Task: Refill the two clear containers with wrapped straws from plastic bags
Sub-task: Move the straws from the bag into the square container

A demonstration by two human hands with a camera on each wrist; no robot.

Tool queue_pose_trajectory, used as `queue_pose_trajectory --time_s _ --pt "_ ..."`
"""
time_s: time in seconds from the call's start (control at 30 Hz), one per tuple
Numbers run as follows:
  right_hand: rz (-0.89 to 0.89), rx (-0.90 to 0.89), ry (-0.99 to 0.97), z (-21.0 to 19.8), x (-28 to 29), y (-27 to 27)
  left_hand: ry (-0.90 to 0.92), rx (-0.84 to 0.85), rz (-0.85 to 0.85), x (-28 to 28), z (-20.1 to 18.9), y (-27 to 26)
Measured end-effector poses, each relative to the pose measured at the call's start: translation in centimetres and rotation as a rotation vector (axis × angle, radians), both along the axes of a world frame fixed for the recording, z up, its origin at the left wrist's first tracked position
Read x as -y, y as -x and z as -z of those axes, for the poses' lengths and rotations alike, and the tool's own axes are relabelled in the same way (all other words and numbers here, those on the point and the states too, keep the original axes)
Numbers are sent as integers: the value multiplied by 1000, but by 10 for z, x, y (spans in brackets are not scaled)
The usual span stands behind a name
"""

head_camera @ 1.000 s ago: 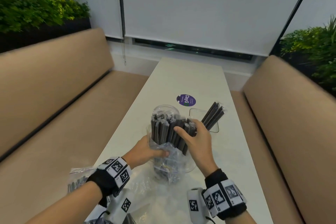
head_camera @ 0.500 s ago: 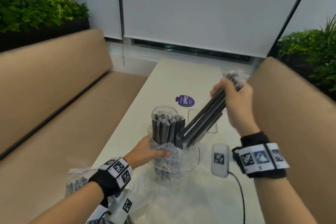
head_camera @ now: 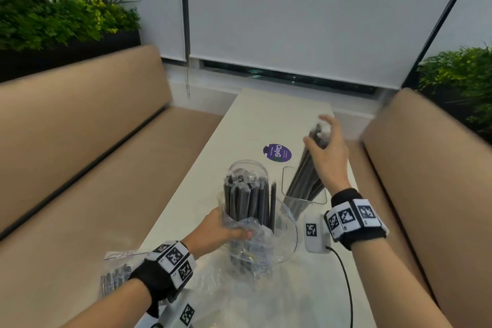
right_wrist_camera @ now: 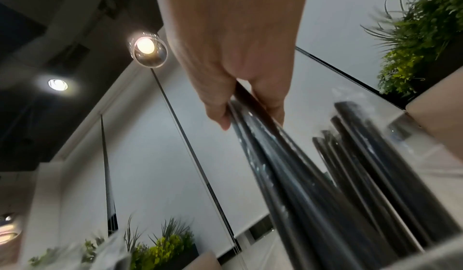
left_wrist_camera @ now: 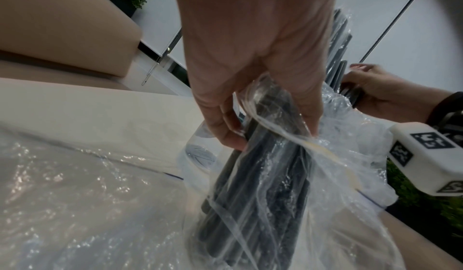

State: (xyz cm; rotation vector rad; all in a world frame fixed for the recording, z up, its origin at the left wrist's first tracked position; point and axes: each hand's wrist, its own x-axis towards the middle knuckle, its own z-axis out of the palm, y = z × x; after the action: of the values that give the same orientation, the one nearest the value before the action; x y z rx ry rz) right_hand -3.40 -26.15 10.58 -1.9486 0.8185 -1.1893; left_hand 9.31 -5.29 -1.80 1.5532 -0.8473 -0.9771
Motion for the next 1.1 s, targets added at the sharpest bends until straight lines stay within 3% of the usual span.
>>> queue_pose_trajectory --time_s 0.17,0.3,0.37,0.53,0.7,0.9,1.0,1.1 --pt "22 -232 18 3 16 6 3 0 -17 0 -6 4" --pt "134 -226 187 3 3 34 24 -16 -21 0 -7 5" --pt "92 -276 235 17 -14 48 24 -14 -17 0 -7 5" --pt "-134 -710 292 75 -34 69 25 6 -16 1 -6 4" --pt "-66 -765 412 82 -16 76 42 12 5 7 -5 6" --pt "-62 -743 352 77 3 92 38 22 23 15 -4 10" --pt "-62 -775 311 72 0 95 33 36 36 17 -5 12" --pt "14 -766 413 64 -15 96 25 41 45 16 -6 12"
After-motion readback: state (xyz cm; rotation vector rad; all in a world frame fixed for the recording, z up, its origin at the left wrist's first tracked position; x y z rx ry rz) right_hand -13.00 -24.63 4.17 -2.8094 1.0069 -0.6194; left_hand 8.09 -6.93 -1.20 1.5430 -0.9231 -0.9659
